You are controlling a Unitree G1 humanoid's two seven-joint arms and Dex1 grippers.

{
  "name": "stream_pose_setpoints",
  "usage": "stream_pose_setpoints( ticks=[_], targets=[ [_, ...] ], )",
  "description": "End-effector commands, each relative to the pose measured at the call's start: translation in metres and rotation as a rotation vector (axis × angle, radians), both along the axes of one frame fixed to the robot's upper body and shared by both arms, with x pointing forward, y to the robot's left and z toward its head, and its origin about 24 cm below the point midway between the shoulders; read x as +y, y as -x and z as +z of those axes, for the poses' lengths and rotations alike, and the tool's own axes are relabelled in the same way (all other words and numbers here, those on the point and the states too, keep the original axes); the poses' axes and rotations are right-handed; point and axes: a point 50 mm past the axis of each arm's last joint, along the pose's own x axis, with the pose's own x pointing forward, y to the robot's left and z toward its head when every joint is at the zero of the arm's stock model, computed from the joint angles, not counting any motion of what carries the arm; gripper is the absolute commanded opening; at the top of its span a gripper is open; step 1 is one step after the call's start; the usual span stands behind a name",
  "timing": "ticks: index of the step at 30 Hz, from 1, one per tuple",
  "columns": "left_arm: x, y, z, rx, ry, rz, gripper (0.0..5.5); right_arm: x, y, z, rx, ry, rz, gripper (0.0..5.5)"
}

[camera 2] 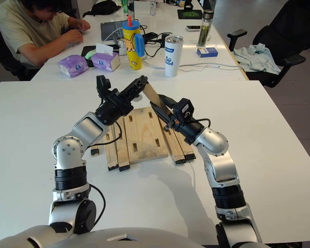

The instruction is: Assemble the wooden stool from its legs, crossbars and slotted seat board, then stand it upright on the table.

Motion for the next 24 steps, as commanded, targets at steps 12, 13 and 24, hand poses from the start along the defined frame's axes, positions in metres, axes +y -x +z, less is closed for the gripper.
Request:
stream_pose_setpoints(
  ticks=[12, 13, 24],
  targets=[
    [0.001, -0.001, 0.002, -0.004, 0.003, -0.005, 0.43, -0.003, -0.001, 0.005, -0.01, -0.003, 0.0, 1.31],
    [0.003, -0.001, 0.002, -0.003, 0.005, 0.004, 0.43, -0.002, -0.001, 0.004, -0.004, -0.002, 0.007, 1.31],
    [0.06, -0.004, -0.009, 0.058, -0.019, 0.51, 0.43, -0.019, -0.011, -0.024, 0.192, 0.047, -0.132, 2.54]
  ],
)
